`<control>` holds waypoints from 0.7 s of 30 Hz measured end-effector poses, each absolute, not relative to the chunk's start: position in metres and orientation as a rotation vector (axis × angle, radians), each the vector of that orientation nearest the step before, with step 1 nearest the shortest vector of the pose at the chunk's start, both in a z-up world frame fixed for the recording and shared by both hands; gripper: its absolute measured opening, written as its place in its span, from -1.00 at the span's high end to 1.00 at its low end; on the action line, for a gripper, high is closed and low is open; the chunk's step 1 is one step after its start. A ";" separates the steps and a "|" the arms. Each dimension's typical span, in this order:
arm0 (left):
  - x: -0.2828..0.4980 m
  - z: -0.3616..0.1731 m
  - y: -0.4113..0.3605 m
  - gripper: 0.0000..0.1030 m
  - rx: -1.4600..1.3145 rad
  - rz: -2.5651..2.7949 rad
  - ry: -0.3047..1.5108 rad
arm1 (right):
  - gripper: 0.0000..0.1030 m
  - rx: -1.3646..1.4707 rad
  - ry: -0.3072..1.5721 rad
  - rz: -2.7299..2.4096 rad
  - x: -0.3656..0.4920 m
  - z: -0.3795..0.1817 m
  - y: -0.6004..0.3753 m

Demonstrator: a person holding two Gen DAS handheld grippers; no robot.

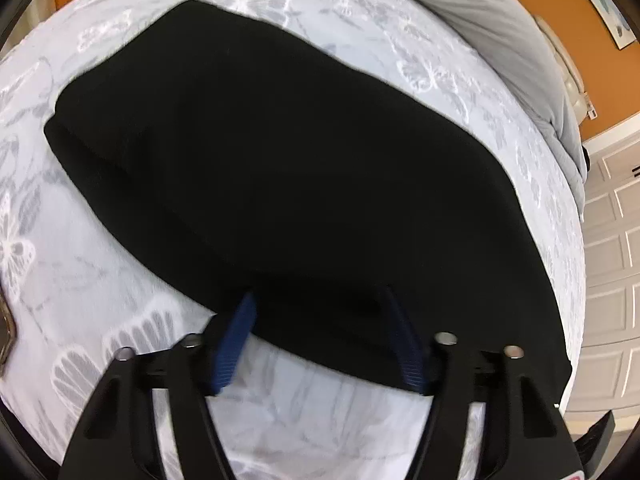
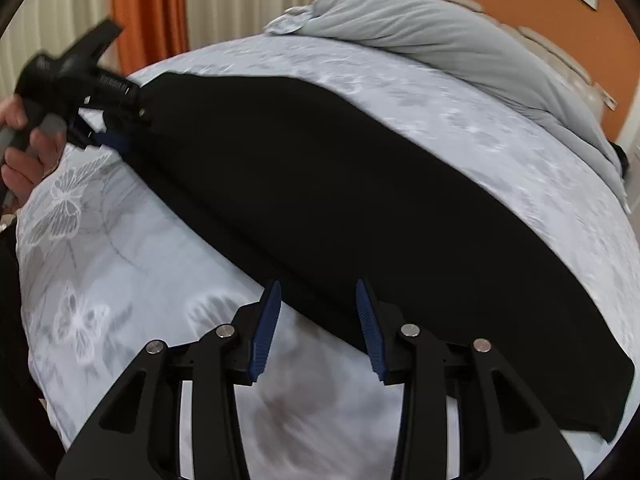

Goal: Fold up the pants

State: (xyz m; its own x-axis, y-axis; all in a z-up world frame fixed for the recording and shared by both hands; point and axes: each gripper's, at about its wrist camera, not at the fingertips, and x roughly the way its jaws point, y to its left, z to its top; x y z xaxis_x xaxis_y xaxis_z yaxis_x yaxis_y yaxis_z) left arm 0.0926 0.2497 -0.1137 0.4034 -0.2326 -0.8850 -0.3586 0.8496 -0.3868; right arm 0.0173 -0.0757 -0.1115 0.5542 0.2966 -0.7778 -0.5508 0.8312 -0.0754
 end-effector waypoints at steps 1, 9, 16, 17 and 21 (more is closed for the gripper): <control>0.096 -0.113 0.250 0.09 -0.579 0.077 1.172 | 0.28 -0.320 0.846 0.524 0.019 -0.114 -0.068; 0.102 -0.113 0.266 0.91 -0.635 0.045 1.157 | 0.28 -0.315 0.838 0.542 0.043 -0.127 -0.042; 0.084 -0.082 0.273 0.93 -0.644 -0.008 1.067 | 0.93 -0.241 0.816 0.613 0.037 -0.094 -0.049; 0.079 -0.078 0.276 0.93 -0.648 -0.014 1.059 | 0.93 -0.232 0.813 0.635 0.030 -0.087 -0.052; 0.060 -0.084 0.286 0.93 -0.651 -0.002 1.103 | 0.89 -0.260 0.865 0.665 0.017 -0.101 -0.058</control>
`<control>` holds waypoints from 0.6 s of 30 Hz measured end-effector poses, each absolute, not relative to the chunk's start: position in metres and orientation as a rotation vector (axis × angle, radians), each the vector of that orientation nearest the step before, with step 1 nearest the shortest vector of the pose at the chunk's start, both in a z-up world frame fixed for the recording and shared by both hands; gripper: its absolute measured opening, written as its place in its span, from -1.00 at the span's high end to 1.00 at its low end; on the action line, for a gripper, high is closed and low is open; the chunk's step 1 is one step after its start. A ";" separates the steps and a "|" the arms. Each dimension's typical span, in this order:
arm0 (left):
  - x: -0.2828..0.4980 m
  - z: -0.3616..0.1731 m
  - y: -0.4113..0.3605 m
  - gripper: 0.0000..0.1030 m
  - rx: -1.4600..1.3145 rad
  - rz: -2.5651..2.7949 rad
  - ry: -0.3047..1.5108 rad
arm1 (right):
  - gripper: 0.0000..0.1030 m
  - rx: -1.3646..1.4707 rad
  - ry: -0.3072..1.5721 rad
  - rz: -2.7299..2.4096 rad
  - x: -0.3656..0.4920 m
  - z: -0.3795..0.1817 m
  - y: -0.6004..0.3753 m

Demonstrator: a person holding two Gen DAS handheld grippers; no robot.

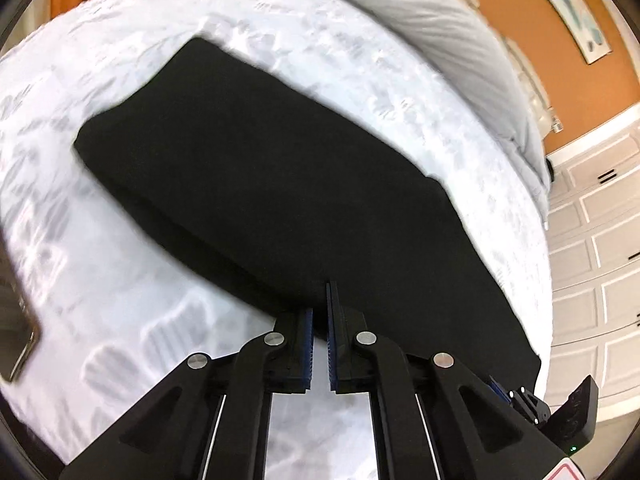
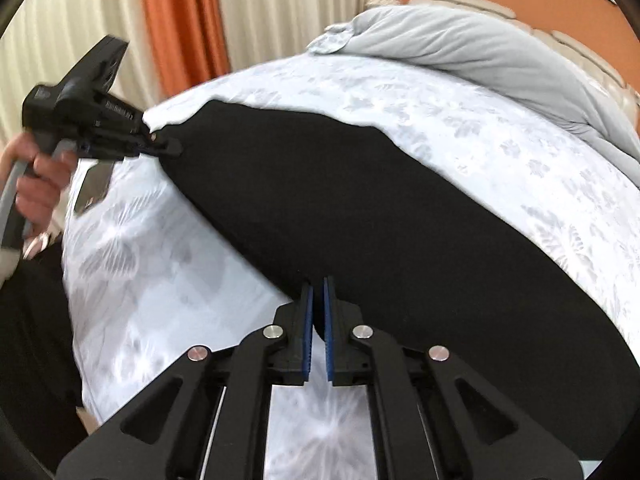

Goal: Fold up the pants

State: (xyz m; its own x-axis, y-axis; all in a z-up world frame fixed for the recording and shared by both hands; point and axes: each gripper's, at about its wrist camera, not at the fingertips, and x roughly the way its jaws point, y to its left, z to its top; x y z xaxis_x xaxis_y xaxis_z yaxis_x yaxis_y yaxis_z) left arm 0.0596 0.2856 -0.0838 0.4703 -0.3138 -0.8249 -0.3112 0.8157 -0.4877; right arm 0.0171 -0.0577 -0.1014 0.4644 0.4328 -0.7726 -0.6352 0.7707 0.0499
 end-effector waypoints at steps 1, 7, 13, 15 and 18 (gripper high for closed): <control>0.061 -0.093 0.283 0.91 -0.634 0.007 1.135 | 0.84 -0.278 0.911 0.632 0.020 -0.118 -0.061; 0.056 -0.072 0.242 0.70 -0.379 0.069 1.058 | 0.03 -0.198 0.778 0.534 0.010 -0.064 -0.113; 0.042 -0.022 0.168 -0.32 -0.001 0.145 0.755 | -0.33 0.046 0.676 -0.004 0.032 -0.028 -0.299; 0.039 -0.023 0.145 -0.32 0.081 0.132 0.736 | -0.31 0.110 0.706 -0.191 0.036 -0.033 -0.356; 0.036 -0.029 0.118 -0.42 0.114 0.090 0.762 | -0.23 0.302 0.742 -0.367 0.022 -0.052 -0.449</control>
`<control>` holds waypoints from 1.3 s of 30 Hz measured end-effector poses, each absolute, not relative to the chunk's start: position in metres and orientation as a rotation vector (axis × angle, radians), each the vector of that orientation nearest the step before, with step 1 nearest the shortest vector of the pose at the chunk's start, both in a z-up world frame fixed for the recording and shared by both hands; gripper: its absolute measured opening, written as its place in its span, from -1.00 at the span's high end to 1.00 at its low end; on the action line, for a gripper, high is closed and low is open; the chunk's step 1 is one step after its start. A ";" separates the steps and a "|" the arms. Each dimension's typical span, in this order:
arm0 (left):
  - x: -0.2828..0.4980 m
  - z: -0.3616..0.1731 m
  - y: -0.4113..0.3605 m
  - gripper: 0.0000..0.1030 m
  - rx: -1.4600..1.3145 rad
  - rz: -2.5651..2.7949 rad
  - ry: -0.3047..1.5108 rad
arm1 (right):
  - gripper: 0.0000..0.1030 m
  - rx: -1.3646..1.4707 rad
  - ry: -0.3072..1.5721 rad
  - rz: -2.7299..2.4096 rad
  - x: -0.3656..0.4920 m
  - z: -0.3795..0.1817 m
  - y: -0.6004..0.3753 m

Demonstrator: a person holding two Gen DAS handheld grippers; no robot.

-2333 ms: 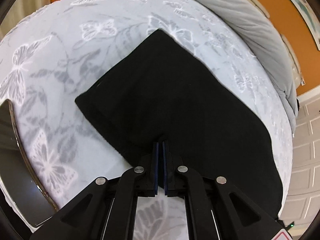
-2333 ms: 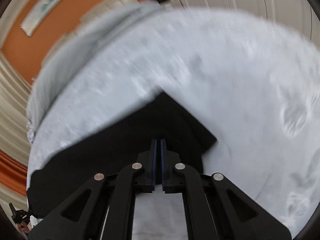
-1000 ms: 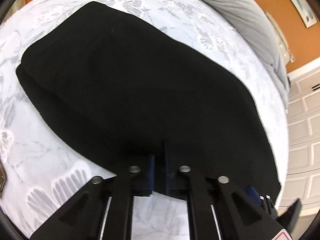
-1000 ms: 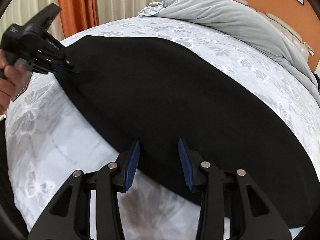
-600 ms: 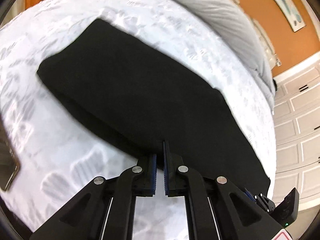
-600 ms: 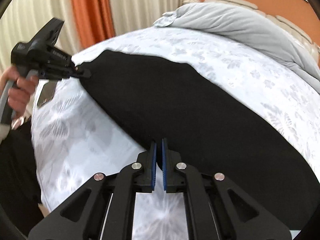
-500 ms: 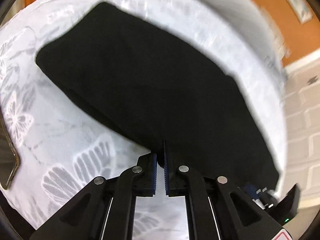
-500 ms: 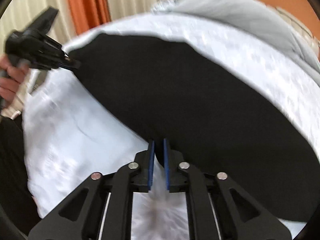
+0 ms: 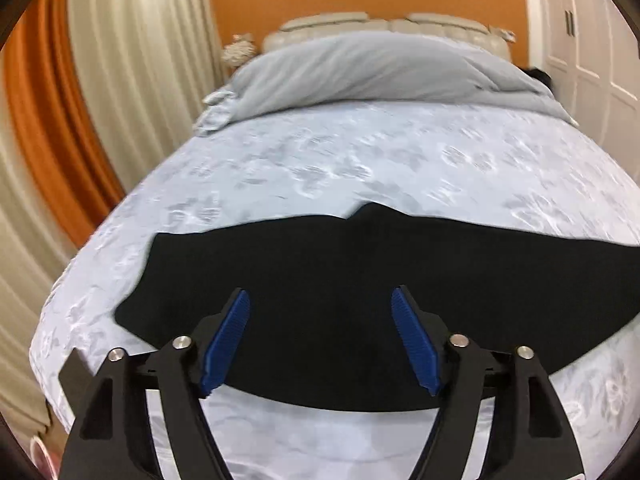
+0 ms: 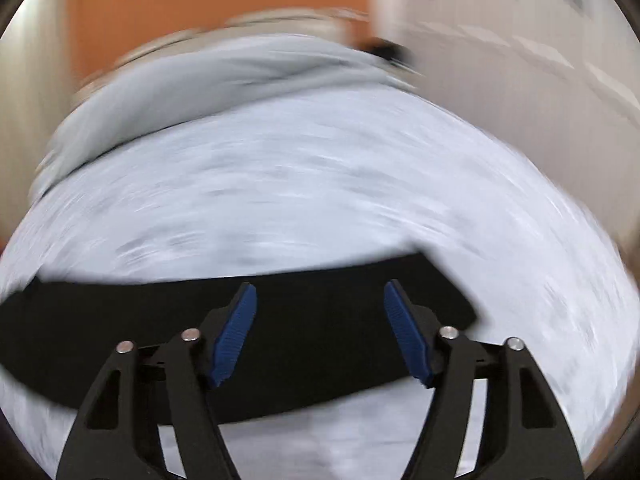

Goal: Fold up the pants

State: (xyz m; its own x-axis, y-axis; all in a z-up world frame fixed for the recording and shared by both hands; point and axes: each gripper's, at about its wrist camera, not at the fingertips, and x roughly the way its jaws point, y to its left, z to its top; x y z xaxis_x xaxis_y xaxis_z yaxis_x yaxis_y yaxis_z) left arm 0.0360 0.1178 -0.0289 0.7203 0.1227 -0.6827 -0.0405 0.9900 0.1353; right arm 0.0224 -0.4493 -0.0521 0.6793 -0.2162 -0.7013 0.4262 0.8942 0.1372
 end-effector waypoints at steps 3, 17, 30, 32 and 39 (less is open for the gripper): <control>0.042 -0.037 0.092 -0.47 0.112 0.063 0.789 | -0.23 0.425 0.760 -0.393 0.011 -0.075 -0.501; 0.071 -0.072 0.033 -0.57 0.145 0.103 0.852 | 0.76 0.239 0.737 -0.280 0.028 -0.079 -0.484; 0.077 -0.081 0.026 -0.58 0.167 0.078 0.887 | 0.20 0.309 0.771 -0.393 0.022 -0.093 -0.497; 0.076 -0.078 0.025 -0.61 0.178 0.083 0.873 | -0.09 0.303 0.752 -0.411 0.013 -0.082 -0.483; 0.073 -0.073 0.027 -0.62 0.185 0.102 0.855 | -0.29 0.252 0.682 -0.222 0.011 -0.054 -0.407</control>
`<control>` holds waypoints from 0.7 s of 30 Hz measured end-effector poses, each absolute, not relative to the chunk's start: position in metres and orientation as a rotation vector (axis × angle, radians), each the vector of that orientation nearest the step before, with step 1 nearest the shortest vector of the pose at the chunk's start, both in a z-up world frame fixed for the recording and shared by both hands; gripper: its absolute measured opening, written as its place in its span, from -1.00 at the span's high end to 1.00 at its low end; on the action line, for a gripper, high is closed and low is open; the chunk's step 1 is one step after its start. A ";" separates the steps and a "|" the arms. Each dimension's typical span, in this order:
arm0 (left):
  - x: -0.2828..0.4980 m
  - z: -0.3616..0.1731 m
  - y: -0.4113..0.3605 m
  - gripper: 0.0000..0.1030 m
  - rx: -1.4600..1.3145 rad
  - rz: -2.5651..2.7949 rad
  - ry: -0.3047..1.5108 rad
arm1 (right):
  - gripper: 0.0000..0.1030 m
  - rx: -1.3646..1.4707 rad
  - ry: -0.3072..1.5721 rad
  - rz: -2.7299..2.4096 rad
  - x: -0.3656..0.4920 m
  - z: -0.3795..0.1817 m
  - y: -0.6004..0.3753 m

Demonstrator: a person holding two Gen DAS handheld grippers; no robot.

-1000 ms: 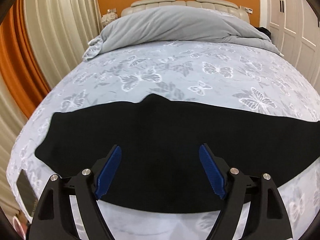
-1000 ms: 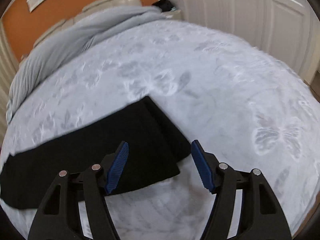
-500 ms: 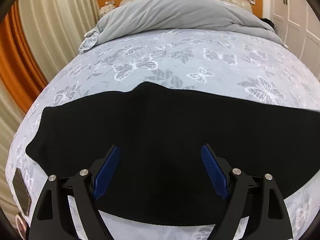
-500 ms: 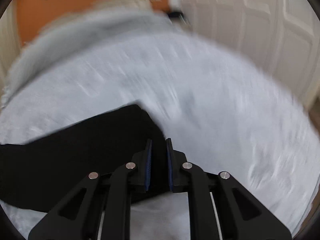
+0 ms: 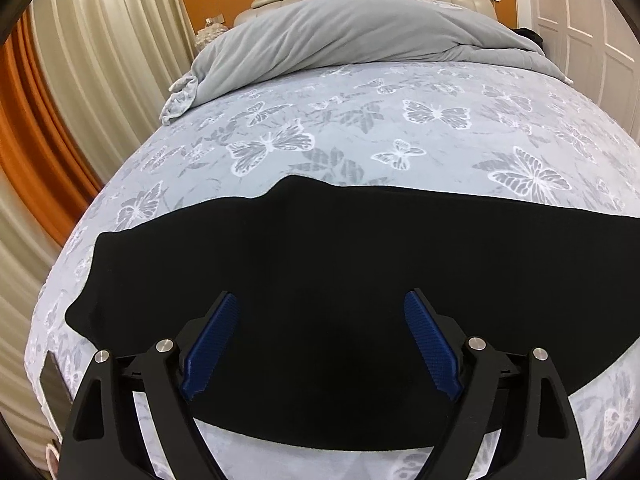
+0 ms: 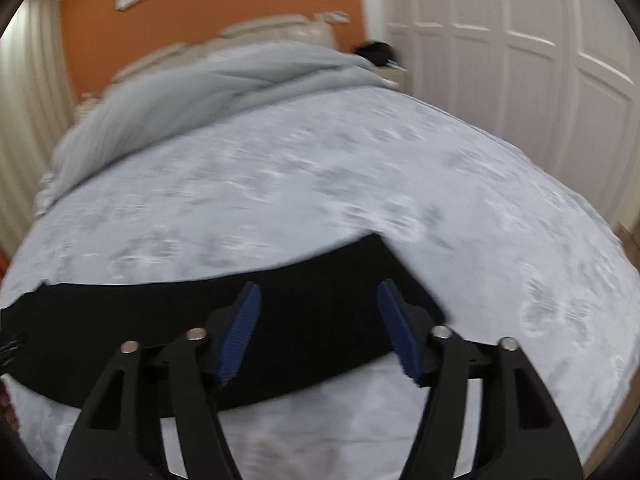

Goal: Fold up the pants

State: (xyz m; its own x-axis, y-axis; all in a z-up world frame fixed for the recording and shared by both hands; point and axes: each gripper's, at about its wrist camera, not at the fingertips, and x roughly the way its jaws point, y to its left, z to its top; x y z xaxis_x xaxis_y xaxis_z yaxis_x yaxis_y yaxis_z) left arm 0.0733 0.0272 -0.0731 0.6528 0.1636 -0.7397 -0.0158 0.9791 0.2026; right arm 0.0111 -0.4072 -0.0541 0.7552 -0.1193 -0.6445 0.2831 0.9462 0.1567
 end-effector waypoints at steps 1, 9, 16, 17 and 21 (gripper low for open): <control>0.073 -0.073 0.028 -0.62 0.187 0.107 0.854 | -0.29 0.265 0.711 -0.207 0.018 -0.061 -0.405; 0.072 -0.072 0.039 -0.62 0.178 0.116 0.859 | -0.14 0.250 0.931 -0.254 0.051 -0.115 -0.408; 0.075 -0.070 0.044 -0.63 0.147 0.115 0.862 | -0.32 0.226 0.931 -0.263 0.050 -0.125 -0.414; 0.076 -0.070 0.044 -0.63 0.149 0.117 0.865 | -0.32 0.212 0.932 -0.261 0.051 -0.117 -0.415; 0.076 -0.069 0.047 -0.63 0.132 0.113 0.875 | -0.42 0.271 0.782 -0.309 0.030 -0.084 -0.446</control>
